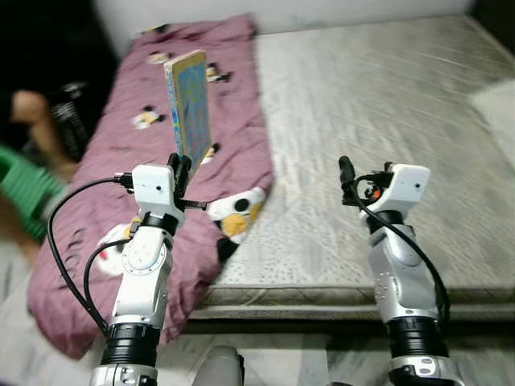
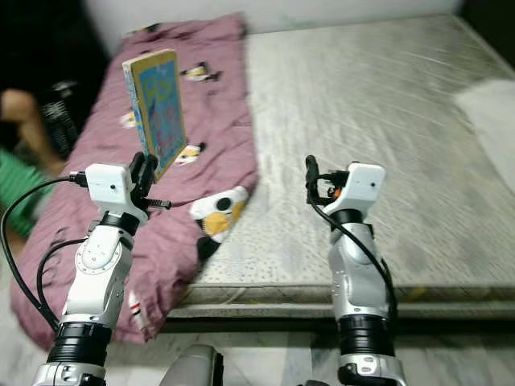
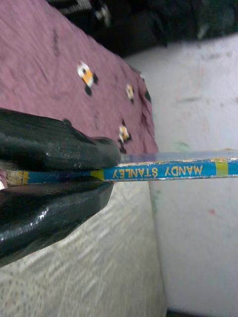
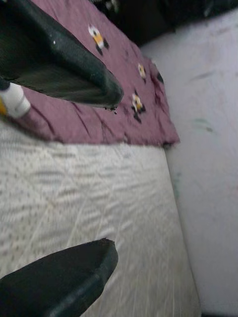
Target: Clean up the room
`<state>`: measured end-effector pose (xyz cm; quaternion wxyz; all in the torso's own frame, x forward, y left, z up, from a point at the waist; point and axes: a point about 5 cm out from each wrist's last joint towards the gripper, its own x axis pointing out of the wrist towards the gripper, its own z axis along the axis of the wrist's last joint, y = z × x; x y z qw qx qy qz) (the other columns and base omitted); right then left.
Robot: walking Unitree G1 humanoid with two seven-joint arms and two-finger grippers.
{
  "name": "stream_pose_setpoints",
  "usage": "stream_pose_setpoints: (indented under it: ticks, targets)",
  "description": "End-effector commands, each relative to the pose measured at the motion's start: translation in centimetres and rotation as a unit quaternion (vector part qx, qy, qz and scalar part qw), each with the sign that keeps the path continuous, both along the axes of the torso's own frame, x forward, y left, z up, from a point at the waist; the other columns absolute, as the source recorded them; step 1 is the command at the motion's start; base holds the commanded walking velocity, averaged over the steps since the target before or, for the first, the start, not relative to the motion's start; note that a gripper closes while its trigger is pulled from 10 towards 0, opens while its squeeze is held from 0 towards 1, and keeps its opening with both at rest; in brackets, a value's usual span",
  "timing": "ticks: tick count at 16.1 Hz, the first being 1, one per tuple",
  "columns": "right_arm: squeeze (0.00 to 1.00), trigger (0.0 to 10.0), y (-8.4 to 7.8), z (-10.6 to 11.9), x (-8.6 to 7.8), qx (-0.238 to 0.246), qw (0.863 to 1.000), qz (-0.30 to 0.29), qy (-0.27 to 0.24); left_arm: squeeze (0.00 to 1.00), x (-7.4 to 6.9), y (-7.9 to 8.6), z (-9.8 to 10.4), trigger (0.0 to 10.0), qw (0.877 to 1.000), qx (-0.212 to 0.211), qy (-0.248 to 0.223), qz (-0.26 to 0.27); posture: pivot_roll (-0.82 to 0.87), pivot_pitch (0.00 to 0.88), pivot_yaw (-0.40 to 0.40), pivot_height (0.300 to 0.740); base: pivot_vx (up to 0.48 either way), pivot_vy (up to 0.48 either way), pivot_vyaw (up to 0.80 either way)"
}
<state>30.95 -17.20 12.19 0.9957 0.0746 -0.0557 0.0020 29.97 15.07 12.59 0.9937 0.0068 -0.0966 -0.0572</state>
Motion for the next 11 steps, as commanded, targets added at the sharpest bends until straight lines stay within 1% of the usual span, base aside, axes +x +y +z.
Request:
stream_pose_setpoints:
  ticks: [1,7,9,11]
  targets:
    - [0.0,10.0,-0.1,-0.2,-0.3,-0.001,1.0,-0.006,0.0,0.0,0.0,-0.1,0.7,0.0,1.0,0.001,-0.013,-0.003,-0.05,0.0,0.13,0.74,0.0,0.0,0.0]
    - [0.0,10.0,-0.4,-0.7,-0.7,0.0,1.0,-0.02,0.011,0.0,-0.3,-0.6,0.0,0.0,1.0,0.001,0.008,-0.014,-0.04,0.0,0.128,0.74,0.0,0.0,0.0]
    - [0.0,10.0,-0.4,-0.8,-0.5,0.005,1.0,-0.028,0.009,0.0,-0.3,-0.4,-0.3,0.0,1.0,0.006,0.016,-0.008,-0.04,0.0,0.137,0.74,0.0,0.0,0.0]
    - [0.0,10.0,-0.1,-0.7,-0.2,0.007,0.999,-0.03,0.007,0.0,0.1,-0.1,-0.3,0.2,1.0,0.014,0.027,-0.003,-0.03,0.0,0.141,0.74,0.0,0.0,0.0]
